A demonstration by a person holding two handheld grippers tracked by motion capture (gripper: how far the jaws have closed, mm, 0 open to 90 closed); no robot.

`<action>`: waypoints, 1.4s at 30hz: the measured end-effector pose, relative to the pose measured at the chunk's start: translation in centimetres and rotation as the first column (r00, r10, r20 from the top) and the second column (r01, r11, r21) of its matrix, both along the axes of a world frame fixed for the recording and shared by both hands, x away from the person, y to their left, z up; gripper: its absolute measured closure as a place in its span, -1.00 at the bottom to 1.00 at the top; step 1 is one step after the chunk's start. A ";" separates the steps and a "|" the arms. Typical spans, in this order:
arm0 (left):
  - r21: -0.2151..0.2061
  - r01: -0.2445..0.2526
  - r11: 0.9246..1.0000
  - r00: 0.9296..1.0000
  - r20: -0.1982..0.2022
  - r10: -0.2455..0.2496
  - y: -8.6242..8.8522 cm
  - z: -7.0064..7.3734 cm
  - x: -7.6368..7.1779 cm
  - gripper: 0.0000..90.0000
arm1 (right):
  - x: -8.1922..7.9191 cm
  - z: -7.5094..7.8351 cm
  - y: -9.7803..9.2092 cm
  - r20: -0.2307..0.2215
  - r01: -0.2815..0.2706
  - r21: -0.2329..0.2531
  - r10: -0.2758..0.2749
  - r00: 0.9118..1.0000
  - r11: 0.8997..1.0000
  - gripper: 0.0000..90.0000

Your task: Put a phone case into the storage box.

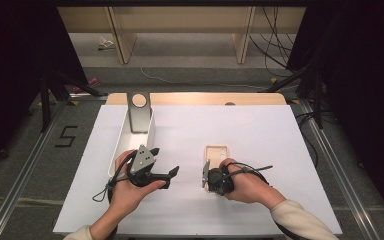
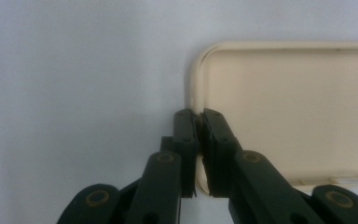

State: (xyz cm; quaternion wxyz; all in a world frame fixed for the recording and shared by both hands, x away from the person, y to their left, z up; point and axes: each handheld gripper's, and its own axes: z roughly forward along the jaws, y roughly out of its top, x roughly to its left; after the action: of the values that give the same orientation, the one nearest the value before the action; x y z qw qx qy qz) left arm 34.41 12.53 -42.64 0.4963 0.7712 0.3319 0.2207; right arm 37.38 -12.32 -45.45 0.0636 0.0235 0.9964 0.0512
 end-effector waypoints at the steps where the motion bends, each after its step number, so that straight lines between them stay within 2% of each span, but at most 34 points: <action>1: 0.000 0.000 1.000 1.000 0.000 0.000 0.0 0.0 0.0 -0.73 | 0.0 0.0 0.0 0.000 -0.001 -0.003 0.001 1.000 1.000 0.90; 5: 0.001 0.000 1.000 1.000 -0.001 0.000 0.0 0.0 0.0 -0.73 | 0.0 0.1 -0.1 -0.005 -0.006 -0.001 0.006 1.000 1.000 0.91; 6: 0.001 0.000 1.000 1.000 -0.001 0.000 0.0 0.0 0.0 -0.72 | 0.0 0.0 -0.2 -0.002 -0.005 0.015 0.005 1.000 1.000 0.92; 9: 0.001 -0.001 1.000 1.000 -0.002 0.001 0.0 0.0 0.0 -0.72 | 0.0 0.1 -0.3 -0.005 -0.008 0.006 0.008 1.000 1.000 0.93; 18: -0.001 -0.003 1.000 1.000 -0.003 0.003 0.0 -0.1 0.0 -0.71 | 0.0 0.4 -1.0 -0.005 -0.011 0.057 0.011 1.000 0.998 0.94; 23: -0.005 -0.006 1.000 1.000 -0.004 0.006 0.1 -0.1 0.0 -0.70 | -0.1 0.7 -1.7 0.011 -0.001 0.109 0.000 1.000 0.994 0.95; 33: -0.004 -0.007 1.000 1.000 -0.005 0.007 0.1 -0.1 0.0 -0.69 | -0.3 1.2 -2.9 0.047 0.022 0.232 -0.034 0.998 0.972 0.96; 42: -0.006 -0.007 1.000 1.000 -0.008 0.007 0.1 0.0 0.0 -0.68 | -0.8 1.5 -3.9 0.076 0.018 0.325 -0.045 0.996 0.946 0.96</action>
State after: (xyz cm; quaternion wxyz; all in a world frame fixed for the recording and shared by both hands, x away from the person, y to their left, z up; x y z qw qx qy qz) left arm 34.43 12.58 -42.62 0.4966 0.7695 0.3370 0.2184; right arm 36.56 -16.24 -43.99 0.1007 0.0473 0.9705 0.2138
